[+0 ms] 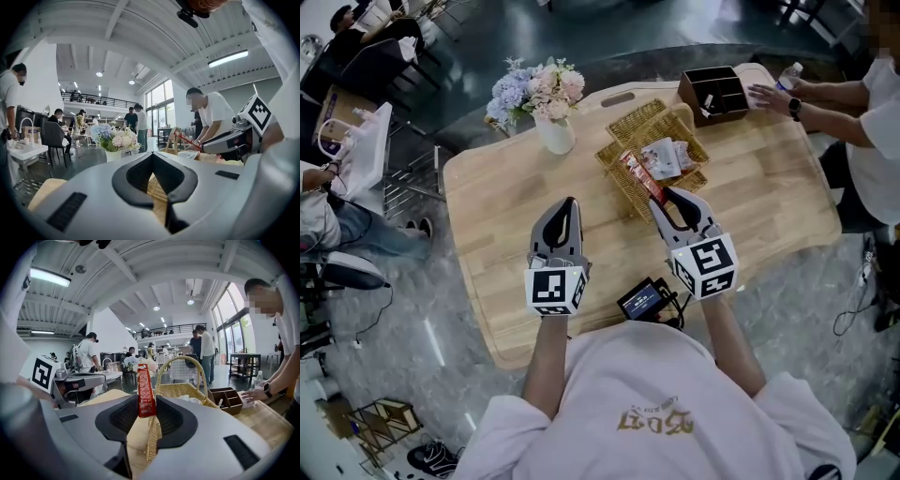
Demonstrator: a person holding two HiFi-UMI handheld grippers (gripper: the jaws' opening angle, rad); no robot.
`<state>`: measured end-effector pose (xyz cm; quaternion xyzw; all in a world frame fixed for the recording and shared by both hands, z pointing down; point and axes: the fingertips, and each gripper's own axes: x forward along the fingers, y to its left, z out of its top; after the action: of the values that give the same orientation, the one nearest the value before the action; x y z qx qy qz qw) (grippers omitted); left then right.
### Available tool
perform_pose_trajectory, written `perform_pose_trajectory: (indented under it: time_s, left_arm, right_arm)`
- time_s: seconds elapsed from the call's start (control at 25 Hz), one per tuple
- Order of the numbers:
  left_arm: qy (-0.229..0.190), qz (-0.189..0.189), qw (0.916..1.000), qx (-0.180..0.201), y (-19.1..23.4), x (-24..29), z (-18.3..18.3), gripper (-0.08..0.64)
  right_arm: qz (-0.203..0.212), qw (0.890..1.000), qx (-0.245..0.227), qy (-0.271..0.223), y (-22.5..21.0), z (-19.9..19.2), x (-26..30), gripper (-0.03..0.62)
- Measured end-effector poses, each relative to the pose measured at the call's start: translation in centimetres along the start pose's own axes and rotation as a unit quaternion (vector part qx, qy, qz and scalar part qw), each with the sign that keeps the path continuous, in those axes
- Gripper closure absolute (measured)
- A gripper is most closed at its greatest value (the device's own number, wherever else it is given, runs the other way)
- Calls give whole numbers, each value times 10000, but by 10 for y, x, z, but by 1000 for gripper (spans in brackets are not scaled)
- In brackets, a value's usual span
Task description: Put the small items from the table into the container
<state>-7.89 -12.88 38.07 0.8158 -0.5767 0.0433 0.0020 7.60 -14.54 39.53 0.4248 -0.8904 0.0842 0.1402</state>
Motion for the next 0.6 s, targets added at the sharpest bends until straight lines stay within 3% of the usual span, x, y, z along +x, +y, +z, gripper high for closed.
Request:
perform_pose_trajectory:
  time_s: [0.6]
  left_arm:
    - [72, -118, 9999, 18, -16, 22, -3, 560]
  right_arm:
    - [-624, 9969, 467, 110, -66, -16, -5, 463]
